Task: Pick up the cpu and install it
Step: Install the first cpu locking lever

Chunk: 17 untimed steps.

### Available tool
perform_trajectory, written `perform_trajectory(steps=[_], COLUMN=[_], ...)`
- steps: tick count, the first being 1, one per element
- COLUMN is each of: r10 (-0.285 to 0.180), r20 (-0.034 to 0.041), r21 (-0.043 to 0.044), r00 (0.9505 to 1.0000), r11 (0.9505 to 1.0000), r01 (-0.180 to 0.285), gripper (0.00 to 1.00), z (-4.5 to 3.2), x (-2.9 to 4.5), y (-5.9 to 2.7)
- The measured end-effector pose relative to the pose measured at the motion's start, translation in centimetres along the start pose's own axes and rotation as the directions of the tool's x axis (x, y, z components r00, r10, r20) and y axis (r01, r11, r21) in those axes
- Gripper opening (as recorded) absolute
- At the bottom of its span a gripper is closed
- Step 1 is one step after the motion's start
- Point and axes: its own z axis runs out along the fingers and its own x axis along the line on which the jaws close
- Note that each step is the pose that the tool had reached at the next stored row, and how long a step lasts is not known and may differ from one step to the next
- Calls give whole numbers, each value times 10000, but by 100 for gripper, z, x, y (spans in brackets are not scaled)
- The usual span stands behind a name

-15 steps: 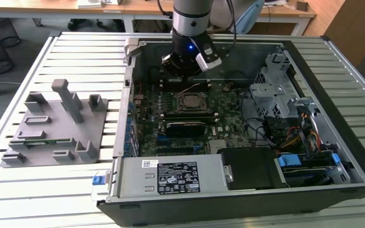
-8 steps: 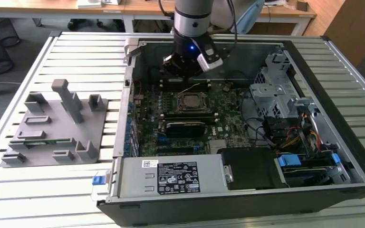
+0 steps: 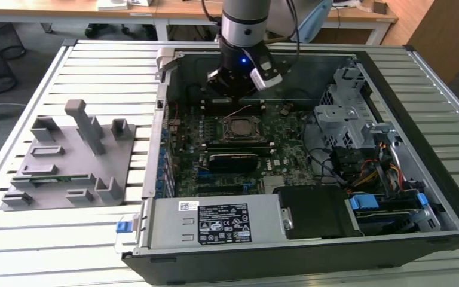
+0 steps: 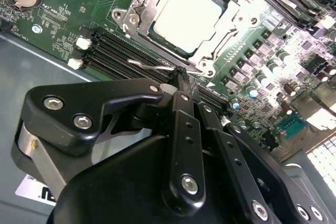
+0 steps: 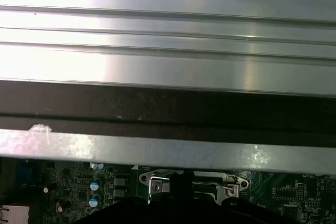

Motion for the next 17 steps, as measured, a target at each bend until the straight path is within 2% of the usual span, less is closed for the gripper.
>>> perform_trajectory(steps=[17], r10=[0], r20=[0], r21=[1], r00=[10000], r11=[10000], r01=[0], gripper=[11], z=[57], x=[-67], y=[11])
